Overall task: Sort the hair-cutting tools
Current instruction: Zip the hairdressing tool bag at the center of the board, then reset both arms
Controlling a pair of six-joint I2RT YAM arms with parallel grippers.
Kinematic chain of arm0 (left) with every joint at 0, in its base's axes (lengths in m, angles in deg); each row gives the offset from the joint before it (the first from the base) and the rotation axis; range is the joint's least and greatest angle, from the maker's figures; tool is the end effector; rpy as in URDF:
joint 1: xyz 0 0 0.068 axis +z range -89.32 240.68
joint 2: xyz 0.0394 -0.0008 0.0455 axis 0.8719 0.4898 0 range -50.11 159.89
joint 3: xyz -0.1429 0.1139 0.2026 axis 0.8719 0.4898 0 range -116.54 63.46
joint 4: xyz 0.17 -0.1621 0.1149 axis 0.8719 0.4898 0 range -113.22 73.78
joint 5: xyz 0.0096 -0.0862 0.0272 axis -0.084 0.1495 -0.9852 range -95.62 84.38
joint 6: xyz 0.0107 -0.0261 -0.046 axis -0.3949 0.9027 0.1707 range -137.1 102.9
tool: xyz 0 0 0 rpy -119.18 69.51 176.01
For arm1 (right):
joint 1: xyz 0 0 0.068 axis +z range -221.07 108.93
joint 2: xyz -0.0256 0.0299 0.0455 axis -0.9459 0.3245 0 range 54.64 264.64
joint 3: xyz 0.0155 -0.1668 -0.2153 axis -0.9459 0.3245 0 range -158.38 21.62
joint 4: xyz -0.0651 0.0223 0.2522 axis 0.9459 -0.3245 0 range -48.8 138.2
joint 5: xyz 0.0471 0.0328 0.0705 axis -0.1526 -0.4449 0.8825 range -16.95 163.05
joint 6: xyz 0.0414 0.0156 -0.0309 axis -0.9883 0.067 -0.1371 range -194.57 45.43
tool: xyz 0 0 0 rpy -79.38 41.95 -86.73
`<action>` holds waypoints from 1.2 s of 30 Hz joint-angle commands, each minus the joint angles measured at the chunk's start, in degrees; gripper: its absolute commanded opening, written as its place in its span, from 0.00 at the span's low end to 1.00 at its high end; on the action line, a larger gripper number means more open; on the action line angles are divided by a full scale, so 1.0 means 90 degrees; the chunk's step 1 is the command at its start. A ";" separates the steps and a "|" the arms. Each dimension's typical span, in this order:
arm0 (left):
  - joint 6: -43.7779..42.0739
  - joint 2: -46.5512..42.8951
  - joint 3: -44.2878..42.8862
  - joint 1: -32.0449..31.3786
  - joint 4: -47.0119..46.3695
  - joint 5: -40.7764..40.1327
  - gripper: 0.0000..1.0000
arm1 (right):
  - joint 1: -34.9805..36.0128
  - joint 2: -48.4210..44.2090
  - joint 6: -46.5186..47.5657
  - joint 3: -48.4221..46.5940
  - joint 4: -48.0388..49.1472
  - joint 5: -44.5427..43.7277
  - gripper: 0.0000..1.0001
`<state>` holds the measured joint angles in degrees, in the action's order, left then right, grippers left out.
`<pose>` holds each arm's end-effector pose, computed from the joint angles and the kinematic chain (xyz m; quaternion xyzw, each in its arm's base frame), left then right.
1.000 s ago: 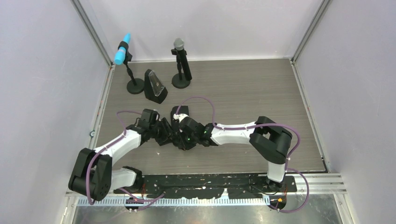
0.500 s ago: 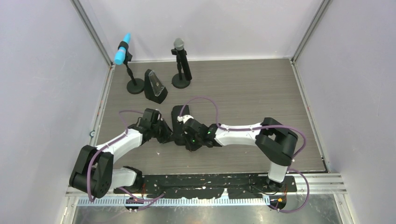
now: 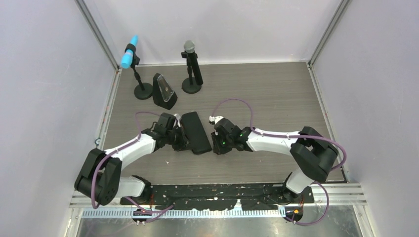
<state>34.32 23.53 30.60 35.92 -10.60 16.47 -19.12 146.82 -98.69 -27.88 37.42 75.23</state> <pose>0.2071 -0.1101 0.1662 -0.1563 0.9206 -0.3332 0.1304 0.1937 0.2496 0.1671 -0.2341 0.9201 0.2074 0.2357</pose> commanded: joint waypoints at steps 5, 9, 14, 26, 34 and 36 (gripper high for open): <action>-0.0504 0.0562 -0.0528 -0.0824 0.0404 -0.0200 0.00 | -0.0232 -0.1894 0.0053 0.0490 -0.0705 -0.1523 0.55; -0.0492 0.0798 -0.0892 -0.1611 0.0413 -0.0375 0.06 | -0.0267 -0.3107 0.0004 0.0680 -0.1239 -0.2801 0.70; -0.0683 0.0561 -0.1397 -0.2324 0.1038 -0.1300 0.36 | -0.0289 -0.4645 -0.0026 0.0880 -0.1862 -0.4344 0.84; -0.1638 -0.2582 -0.2213 -0.1900 0.3945 -0.5668 0.83 | -0.0303 -0.8205 0.0116 0.0872 -0.2948 -0.6550 0.99; -0.2538 -0.5367 -0.1568 -0.1813 0.3422 -0.7461 1.00 | -0.0303 -0.9778 0.1002 0.1282 -0.2549 -0.7773 1.00; -0.2888 -0.5823 -0.1430 -0.1815 0.3274 -0.7549 1.00 | -0.0303 -1.0024 0.1065 0.1343 -0.2518 -0.7888 1.00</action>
<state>15.79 -23.53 14.44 19.44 21.14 -42.72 -21.70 59.26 -92.57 -17.21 12.56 11.10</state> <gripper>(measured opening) 0.994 0.994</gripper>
